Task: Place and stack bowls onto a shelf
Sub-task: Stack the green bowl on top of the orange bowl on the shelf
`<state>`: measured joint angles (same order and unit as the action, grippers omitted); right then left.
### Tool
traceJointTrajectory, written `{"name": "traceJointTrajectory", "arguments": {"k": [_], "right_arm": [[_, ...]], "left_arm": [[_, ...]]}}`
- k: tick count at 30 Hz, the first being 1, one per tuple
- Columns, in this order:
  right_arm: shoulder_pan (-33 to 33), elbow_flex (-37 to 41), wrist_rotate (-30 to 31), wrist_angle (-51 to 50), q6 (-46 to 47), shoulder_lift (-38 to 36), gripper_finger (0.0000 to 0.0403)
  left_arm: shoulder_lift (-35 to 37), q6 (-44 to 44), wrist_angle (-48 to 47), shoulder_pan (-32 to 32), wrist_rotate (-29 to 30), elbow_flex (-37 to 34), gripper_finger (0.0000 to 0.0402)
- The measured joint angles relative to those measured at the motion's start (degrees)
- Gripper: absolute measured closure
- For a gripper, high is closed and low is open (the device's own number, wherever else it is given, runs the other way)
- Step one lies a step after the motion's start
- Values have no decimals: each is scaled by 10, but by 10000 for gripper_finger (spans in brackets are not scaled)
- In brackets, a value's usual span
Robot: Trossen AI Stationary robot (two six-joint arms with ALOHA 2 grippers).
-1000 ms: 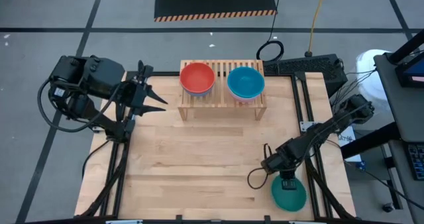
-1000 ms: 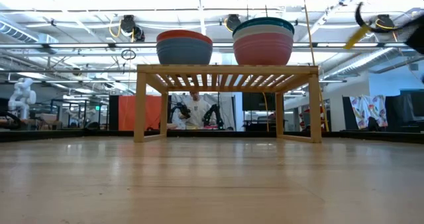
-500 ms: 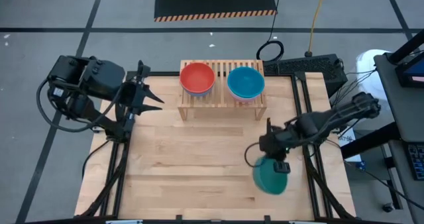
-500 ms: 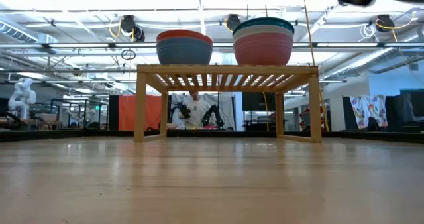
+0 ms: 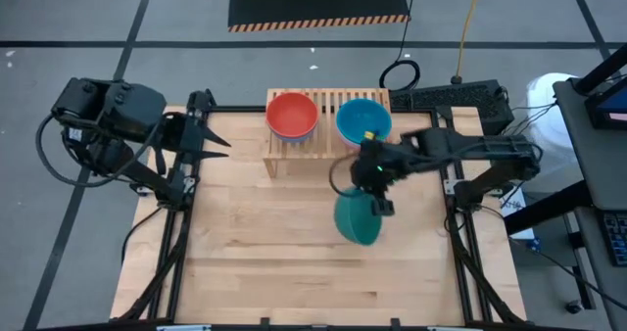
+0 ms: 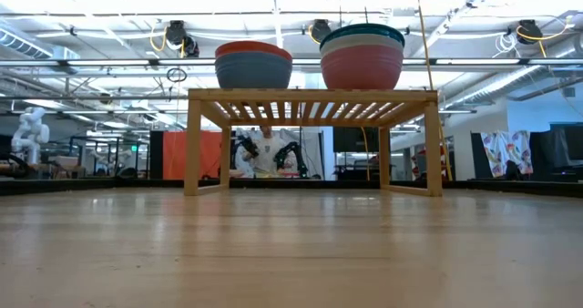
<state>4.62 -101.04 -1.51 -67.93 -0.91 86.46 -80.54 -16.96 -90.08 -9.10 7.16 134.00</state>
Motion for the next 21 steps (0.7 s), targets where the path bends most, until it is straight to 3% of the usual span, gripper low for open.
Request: {"name": "traceJointTrajectory", "arguments": {"k": [14,21], "right_arm": [[-132,-256,-7,2,-92,139,403],[-183,-314,-89,52,-123,179,403]], "left_arm": [[38,-6,1,0,60,0,309],[38,-10,1,0,92,-11,309]]}}
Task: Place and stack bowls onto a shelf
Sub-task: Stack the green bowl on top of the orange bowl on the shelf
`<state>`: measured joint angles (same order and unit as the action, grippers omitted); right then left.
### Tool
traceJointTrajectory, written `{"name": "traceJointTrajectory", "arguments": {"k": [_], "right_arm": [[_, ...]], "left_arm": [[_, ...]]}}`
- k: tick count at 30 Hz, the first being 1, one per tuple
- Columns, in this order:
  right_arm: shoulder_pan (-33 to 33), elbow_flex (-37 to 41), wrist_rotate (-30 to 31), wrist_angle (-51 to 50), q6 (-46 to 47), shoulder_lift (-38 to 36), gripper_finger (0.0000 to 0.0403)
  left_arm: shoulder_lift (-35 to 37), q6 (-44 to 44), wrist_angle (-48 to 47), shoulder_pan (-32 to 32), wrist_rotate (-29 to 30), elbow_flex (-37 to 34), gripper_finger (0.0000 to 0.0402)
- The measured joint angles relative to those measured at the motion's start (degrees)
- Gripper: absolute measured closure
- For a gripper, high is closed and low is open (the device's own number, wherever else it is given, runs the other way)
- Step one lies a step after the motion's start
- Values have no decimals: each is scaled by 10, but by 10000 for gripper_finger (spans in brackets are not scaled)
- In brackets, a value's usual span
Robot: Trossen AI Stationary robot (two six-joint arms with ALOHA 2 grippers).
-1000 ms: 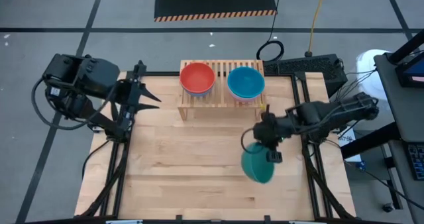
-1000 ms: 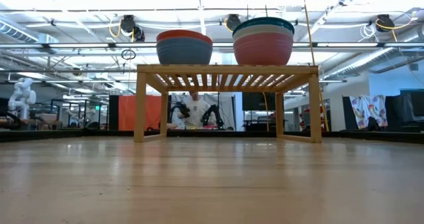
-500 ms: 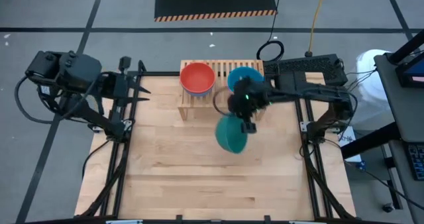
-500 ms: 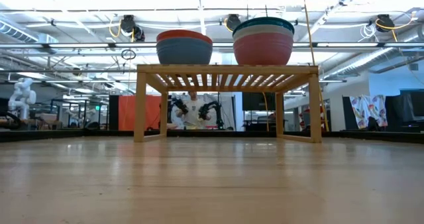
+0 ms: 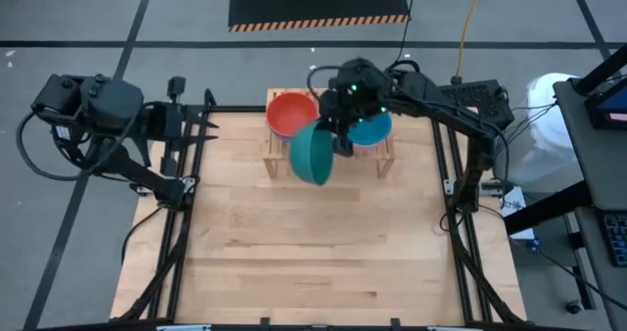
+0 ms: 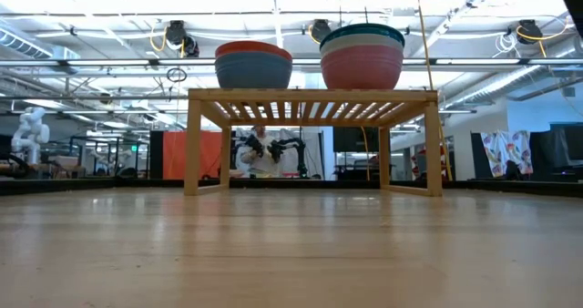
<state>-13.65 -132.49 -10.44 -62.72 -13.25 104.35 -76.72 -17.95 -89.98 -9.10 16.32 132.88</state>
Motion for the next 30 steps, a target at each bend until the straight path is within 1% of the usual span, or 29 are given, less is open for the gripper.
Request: {"name": "traceJointTrajectory", "arguments": {"k": [3,6,13,16,19,22,26,30], "right_arm": [[-19,-11,-18,17,-5,6,403],[-33,-13,-32,27,12,6,403],[-36,-13,-34,25,27,-4,403],[-36,-14,-35,23,58,-7,403],[-36,-14,-36,-7,77,-8,403],[-38,-14,-62,-42,96,-8,403],[-36,-14,-103,-85,125,-9,403],[-26,-14,-109,-137,149,-9,403]], "left_arm": [[5,-4,0,0,30,-24,309],[12,-4,0,0,48,-58,309],[13,13,0,0,49,-138,309],[13,15,0,0,72,-169,309],[13,16,2,0,89,-196,309],[13,29,6,0,91,-208,309],[13,44,8,0,91,-212,309],[13,52,13,0,91,-212,309]]}}
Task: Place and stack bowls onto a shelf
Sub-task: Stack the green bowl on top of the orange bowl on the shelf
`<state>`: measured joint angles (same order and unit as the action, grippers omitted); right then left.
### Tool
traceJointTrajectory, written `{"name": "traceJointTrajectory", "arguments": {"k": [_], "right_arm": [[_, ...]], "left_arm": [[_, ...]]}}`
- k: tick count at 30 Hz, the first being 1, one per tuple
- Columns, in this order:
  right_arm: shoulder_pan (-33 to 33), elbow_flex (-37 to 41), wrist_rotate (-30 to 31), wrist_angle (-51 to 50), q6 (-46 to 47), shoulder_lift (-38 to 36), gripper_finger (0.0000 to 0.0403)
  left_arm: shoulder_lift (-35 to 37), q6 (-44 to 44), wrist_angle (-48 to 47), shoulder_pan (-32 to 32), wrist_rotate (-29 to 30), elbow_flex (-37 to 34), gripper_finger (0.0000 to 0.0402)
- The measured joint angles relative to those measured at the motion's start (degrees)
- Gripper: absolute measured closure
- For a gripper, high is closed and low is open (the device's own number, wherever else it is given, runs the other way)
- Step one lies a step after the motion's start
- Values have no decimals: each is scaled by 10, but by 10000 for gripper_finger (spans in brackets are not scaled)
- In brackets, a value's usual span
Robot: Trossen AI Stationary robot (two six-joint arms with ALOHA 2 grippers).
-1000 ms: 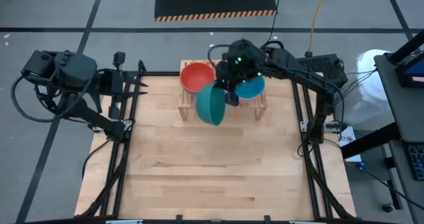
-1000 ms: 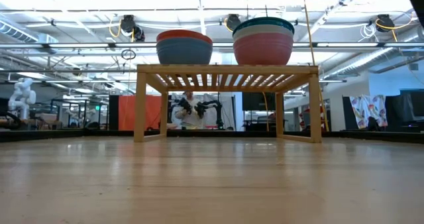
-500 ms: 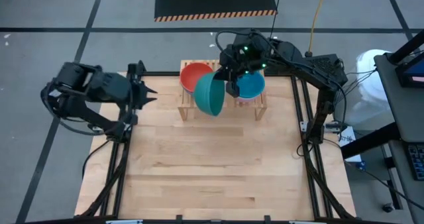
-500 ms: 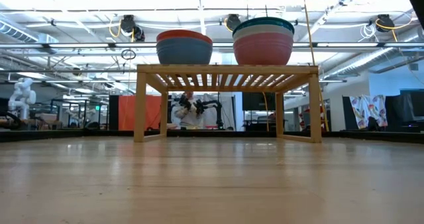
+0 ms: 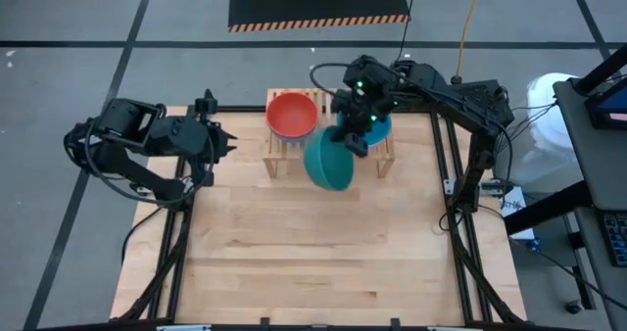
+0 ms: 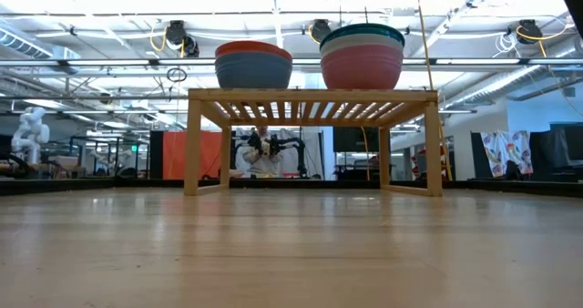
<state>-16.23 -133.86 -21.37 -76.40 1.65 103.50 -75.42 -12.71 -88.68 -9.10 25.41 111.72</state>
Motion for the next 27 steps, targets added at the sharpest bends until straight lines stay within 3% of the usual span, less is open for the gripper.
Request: {"name": "traceJointTrajectory", "arguments": {"k": [9,21,27], "right_arm": [[21,1,2,-137,38,0,403],[44,76,-58,-136,82,0,403],[58,153,-77,-136,82,0,403]], "left_arm": [[0,5,4,0,-14,0,309],[0,55,5,0,-17,0,309],[-1,69,7,0,-78,0,309]]}}
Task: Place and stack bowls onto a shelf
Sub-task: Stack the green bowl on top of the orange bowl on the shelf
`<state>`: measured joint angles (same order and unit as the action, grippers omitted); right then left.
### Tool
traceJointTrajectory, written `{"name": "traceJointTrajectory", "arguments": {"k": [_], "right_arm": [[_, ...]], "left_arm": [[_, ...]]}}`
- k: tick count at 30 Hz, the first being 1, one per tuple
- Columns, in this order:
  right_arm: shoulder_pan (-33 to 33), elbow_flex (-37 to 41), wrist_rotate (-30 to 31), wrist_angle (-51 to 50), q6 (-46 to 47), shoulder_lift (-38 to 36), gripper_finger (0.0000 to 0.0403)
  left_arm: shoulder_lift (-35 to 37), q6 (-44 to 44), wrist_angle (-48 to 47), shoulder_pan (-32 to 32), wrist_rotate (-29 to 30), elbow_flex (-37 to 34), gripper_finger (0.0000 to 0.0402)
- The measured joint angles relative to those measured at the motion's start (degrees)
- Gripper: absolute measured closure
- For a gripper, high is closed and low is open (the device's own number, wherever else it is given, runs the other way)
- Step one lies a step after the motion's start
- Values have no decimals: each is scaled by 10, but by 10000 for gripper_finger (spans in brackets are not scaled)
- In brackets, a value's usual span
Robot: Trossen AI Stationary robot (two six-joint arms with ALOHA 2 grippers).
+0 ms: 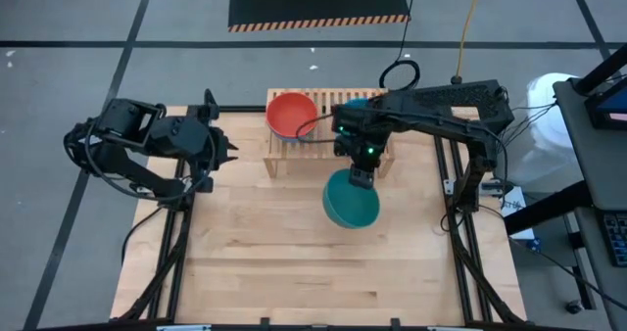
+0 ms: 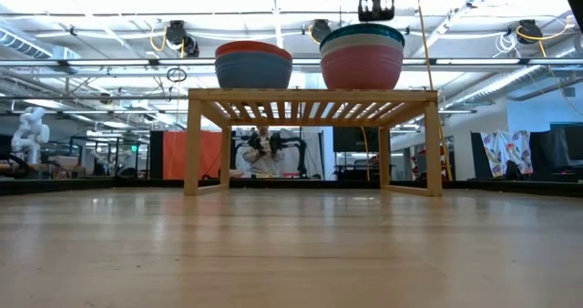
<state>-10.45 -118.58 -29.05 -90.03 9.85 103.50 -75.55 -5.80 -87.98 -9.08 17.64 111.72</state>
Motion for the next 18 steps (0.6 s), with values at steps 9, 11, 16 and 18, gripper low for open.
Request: {"name": "traceJointTrajectory", "arguments": {"k": [9,11,16,18], "right_arm": [[24,66,6,0,-41,0,403],[32,71,12,0,-60,0,403],[49,73,52,1,-62,0,403],[54,73,53,0,-61,0,403]], "left_arm": [[-13,0,-2,0,-12,-28,309],[-19,-2,-2,0,-12,-47,309],[-31,-49,17,0,-56,-85,309],[-35,-73,39,-2,-80,-97,309]]}}
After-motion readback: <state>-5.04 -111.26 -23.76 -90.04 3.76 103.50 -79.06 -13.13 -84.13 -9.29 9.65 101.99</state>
